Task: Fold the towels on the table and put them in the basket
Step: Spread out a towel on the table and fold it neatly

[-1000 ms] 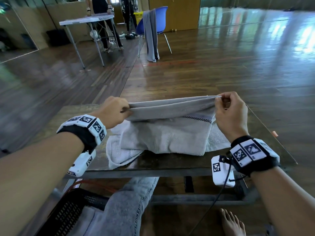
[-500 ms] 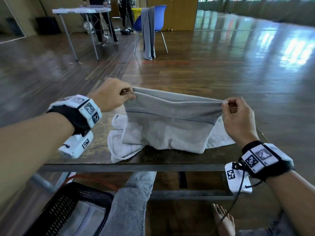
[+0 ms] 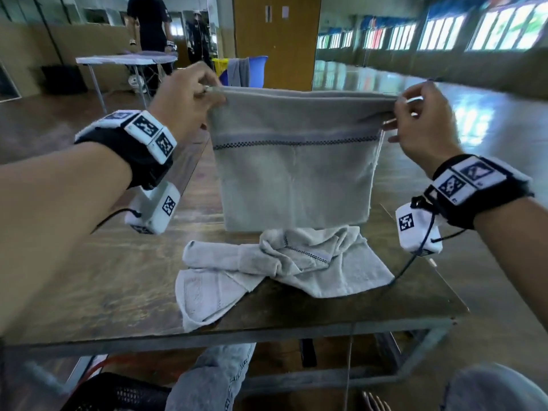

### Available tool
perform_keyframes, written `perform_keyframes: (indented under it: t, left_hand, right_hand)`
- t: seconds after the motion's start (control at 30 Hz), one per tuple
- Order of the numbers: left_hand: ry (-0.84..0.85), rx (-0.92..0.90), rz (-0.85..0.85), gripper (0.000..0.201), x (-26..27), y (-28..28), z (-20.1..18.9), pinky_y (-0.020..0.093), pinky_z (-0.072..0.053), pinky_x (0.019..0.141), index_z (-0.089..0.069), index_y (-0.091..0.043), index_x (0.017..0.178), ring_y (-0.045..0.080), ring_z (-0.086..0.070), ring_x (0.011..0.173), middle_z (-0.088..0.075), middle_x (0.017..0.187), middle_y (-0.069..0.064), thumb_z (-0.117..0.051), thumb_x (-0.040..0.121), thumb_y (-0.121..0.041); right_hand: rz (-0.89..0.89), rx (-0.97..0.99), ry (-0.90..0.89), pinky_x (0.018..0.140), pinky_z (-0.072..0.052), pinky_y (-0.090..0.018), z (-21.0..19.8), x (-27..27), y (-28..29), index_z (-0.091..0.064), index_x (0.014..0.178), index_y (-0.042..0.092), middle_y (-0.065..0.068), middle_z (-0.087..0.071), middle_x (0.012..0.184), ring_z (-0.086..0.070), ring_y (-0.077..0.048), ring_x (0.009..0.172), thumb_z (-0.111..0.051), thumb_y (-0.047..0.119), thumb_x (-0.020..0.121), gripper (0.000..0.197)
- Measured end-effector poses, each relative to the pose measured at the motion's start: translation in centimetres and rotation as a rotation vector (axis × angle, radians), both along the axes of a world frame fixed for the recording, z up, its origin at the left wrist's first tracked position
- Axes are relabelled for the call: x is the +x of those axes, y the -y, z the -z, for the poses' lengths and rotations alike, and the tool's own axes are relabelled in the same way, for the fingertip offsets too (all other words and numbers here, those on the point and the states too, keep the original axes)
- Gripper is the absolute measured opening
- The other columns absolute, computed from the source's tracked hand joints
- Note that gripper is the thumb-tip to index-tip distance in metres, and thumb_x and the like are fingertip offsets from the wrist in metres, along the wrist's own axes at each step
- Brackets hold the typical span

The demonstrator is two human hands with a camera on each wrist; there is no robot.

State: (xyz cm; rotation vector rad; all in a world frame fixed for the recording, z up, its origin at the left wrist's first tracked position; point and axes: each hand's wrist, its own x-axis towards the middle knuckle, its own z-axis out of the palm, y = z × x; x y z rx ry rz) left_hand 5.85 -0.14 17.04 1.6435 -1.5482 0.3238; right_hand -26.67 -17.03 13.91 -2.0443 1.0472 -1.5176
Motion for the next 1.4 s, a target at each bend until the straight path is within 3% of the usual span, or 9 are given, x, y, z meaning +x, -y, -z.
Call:
perform_keyframes:
  t: [0.13, 0.23, 0.3, 0.4, 0.57, 0.77, 0.93, 1.13, 1.4]
  left_hand:
    - [-0.068, -0.001, 0.073, 0.025, -0.1, -2.4, 2.2, 0.008, -0.054, 0.065, -0.069, -0.009, 0.096, 0.001, -0.069, 0.079, -0.072, 0.095, 0.001, -0.068, 0.088, -0.032]
    - [-0.204, 0.146, 0.109, 0.024, -0.2, -5.0, 6.7, 0.022, -0.06, 0.064, -0.071, -0.018, 0.086, 0.009, -0.072, 0.073, -0.074, 0.083, -0.001, -0.074, 0.077, -0.04]
    - [-0.212, 0.284, 0.092, 0.022, -0.2, -6.6, 10.3, 0.03, -0.057, 0.061, -0.072, -0.025, 0.078, 0.018, -0.069, 0.064, -0.073, 0.073, -0.002, -0.076, 0.073, -0.046]
    - [-0.316, 0.619, 0.217, 0.027, -0.4, -8.6, 15.6, 0.02, -0.051, 0.056, -0.076, -0.024, 0.075, 0.012, -0.063, 0.057, -0.072, 0.068, 0.0, -0.078, 0.067, -0.05]
    - [-0.478, 1.015, 0.331, 0.02, 0.5, -8.8, 21.0, 0.033, -0.06, 0.073, -0.078, -0.012, 0.083, 0.016, -0.07, 0.072, -0.076, 0.077, 0.004, -0.081, 0.071, -0.028]
    - [-0.457, 0.833, 0.203, 0.011, 2.7, -4.2, 21.5, 0.03, -0.062, 0.072, -0.074, -0.01, 0.088, 0.021, -0.075, 0.077, -0.077, 0.079, 0.005, -0.076, 0.083, -0.02]
    - [-0.264, 0.717, 0.059, 0.013, 4.3, 1.2, 21.7, 0.033, -0.06, 0.069, -0.075, -0.022, 0.081, 0.015, -0.072, 0.069, -0.075, 0.071, -0.005, -0.074, 0.085, -0.034]
    - [-0.077, 0.813, -0.07, 0.015, 4.5, 5.6, 24.6, 0.026, -0.038, 0.061, -0.072, -0.022, 0.084, 0.013, -0.06, 0.076, -0.07, 0.087, -0.002, -0.069, 0.089, -0.036]
    - [-0.085, 0.872, -0.055, 0.021, 3.2, 5.6, 26.4, 0.034, -0.054, 0.081, -0.08, -0.011, 0.096, 0.02, -0.067, 0.088, -0.075, 0.094, 0.005, -0.067, 0.092, -0.029]
  right_hand:
    - [-0.071, -0.025, -0.014, 0.072, -0.06, -0.038, 3.1, -2.7, -0.9, -0.051, 0.098, 0.026, -0.006, -0.068, 0.098, -0.07, -0.024, 0.088, -0.052, 0.028, 0.101, 0.004]
    - [-0.131, 0.062, -0.15, 0.077, -0.054, -0.035, 8.0, -5.0, -2.3, -0.057, 0.085, 0.036, 0.012, -0.063, 0.086, -0.063, -0.013, 0.081, -0.059, 0.026, 0.1, 0.018]
    - [-0.243, 0.173, -0.248, 0.077, -0.054, -0.034, 11.4, -6.6, -3.3, -0.063, 0.082, 0.032, 0.01, -0.065, 0.078, -0.061, -0.012, 0.076, -0.062, 0.015, 0.098, 0.023]
    - [-0.455, 0.44, -0.503, 0.068, -0.057, -0.021, 15.4, -8.5, -4.5, -0.07, 0.082, 0.023, 0.007, -0.072, 0.074, -0.066, -0.013, 0.074, -0.065, 0.01, 0.095, 0.019]
    - [-0.567, 0.676, -0.724, 0.066, -0.055, -0.021, 19.0, -8.6, -4.5, -0.07, 0.091, 0.015, 0.0, -0.073, 0.074, -0.067, -0.01, 0.067, -0.07, 0.019, 0.094, 0.006]
    - [-0.349, 0.505, -0.598, 0.058, -0.054, -0.018, 19.8, -5.4, -2.0, -0.073, 0.093, 0.019, 0.005, -0.075, 0.074, -0.071, -0.008, 0.067, -0.068, 0.018, 0.094, 0.006]
    - [-0.124, 0.354, -0.533, 0.075, -0.054, -0.034, 20.2, -1.4, 1.8, -0.073, 0.09, 0.013, 0.001, -0.072, 0.079, -0.069, -0.019, 0.076, -0.067, 0.023, 0.094, 0.012]
    - [-0.023, 0.331, -0.6, 0.079, -0.042, -0.028, 23.1, 1.4, 4.7, -0.073, 0.089, 0.015, 0.005, -0.07, 0.092, -0.063, -0.018, 0.088, -0.072, 0.026, 0.091, 0.011]
    - [-0.07, 0.397, -0.673, 0.079, -0.042, -0.027, 24.1, 1.8, 5.1, -0.074, 0.083, 0.021, 0.002, -0.072, 0.088, -0.065, -0.017, 0.086, -0.075, 0.021, 0.087, 0.004]
